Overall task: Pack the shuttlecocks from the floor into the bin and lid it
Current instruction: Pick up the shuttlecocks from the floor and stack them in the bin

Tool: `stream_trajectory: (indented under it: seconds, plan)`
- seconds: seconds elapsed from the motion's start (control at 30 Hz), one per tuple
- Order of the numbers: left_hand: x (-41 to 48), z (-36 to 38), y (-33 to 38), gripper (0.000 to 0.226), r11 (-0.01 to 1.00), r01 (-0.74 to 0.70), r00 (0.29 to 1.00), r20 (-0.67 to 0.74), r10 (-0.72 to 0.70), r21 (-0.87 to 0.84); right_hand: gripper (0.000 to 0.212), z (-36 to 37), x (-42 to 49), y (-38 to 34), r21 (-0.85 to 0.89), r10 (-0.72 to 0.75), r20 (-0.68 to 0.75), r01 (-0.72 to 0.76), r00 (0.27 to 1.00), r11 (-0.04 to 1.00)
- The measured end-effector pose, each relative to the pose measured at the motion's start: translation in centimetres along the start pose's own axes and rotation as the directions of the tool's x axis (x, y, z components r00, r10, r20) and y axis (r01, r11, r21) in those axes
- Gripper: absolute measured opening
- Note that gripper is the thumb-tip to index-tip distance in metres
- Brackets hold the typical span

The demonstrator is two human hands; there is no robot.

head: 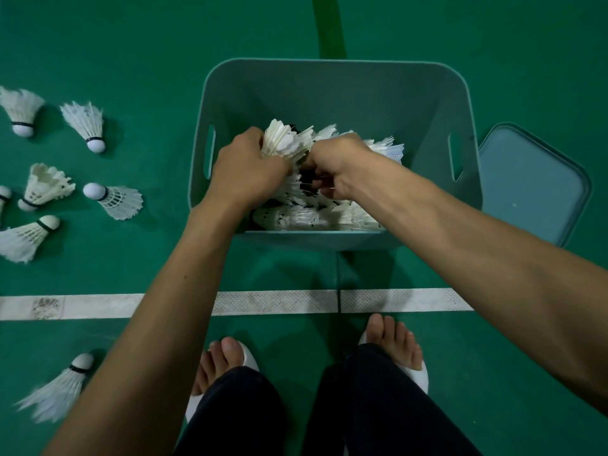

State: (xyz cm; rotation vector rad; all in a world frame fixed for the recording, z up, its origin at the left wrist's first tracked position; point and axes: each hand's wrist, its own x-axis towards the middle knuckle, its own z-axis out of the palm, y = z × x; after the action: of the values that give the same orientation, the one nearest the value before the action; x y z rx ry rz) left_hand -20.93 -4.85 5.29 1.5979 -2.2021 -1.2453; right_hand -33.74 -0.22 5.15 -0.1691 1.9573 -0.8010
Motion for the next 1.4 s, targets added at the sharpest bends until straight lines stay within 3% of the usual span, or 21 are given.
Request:
stream_trajectory:
  seconds: [0.2,0.3,0.37,0.43,0.5,0.57,0.63,0.73,0.83,0.9,1.1,1.23,1.4]
  plan:
    - [-0.1,-0.1,0.2,0.033,1.0,0.004,1.0,0.031,-0.005,0.029,0.011,-1.3,-0.3,-0.4,0.069,0.043,0.127,-0.052,0.991,0.996]
    - [-0.3,-0.4,0.2,0.031,0.999,-0.04,0.999,0.008,0.04,0.004,0.017,-3.6,-0.9,-0.1,-0.041,-0.129,0.026,0.13,0.991,0.991]
    - [-0.6,-0.6,0.8,0.03,0.995,-0.101,0.995,0.001,0.101,-0.005,0.017,-4.9,-1.9,0.1,-0.116,-0.33,-0.035,0.324,0.943,0.939]
    - [-0.9,-0.7,1.8,0.03,0.985,-0.17,0.985,0.041,0.17,-0.002,0.012,-5.7,-2.9,-0.1,-0.099,-0.482,0.039,0.484,0.875,0.87]
    - [-1.2,-0.6,2.7,0.027,0.976,-0.217,0.971,0.106,0.216,-0.003,0.009,-6.0,-3.6,-0.2,-0.097,-0.553,0.133,0.567,0.822,0.818]
    - [-1.4,-0.4,3.2,0.023,0.974,-0.228,0.962,0.15,0.227,-0.006,0.007,-6.3,-3.6,-0.1,-0.17,-0.6,0.135,0.615,0.789,0.77]
    - [-1.4,-0.2,3.2,0.025,0.974,-0.226,0.959,0.18,0.22,0.013,0.01,-6.9,-3.3,-0.1,-0.23,-0.581,0.099,0.587,0.808,0.776]
    - [-1.5,-0.2,2.9,0.04,0.984,-0.178,0.963,0.211,0.168,0.03,0.01,-8.4,-2.5,0.6,-0.277,-0.454,-0.032,0.429,0.89,0.86]
    - [-1.9,-0.5,2.5,0.055,0.992,-0.127,0.977,0.17,0.126,-0.003,0.024,-9.3,-1.8,1.8,-0.434,-0.448,-0.208,0.329,0.869,0.839]
    - [-2.1,-0.7,2.4,0.055,0.994,-0.111,0.987,0.117,0.112,-0.013,0.025,-8.9,-1.8,2.3,-0.524,-0.466,-0.25,0.286,0.849,0.802]
    - [-2.0,-0.9,2.1,0.056,0.996,-0.079,0.983,0.163,0.084,-0.036,0.008,-5.4,-1.6,2.2,-0.405,-0.355,-0.159,0.267,0.921,0.874]
    - [-1.7,-0.5,1.4,0.055,0.992,-0.122,0.966,0.229,0.123,-0.019,0.001,-3.2,-0.9,1.6,-0.183,-0.233,-0.098,0.213,0.967,0.96]
    - [-1.3,-0.2,0.9,0.055,0.98,-0.199,0.961,0.2,0.191,0.024,0.016,-3.7,-1.0,0.4,-0.114,-0.12,0.011,0.121,0.993,0.986]
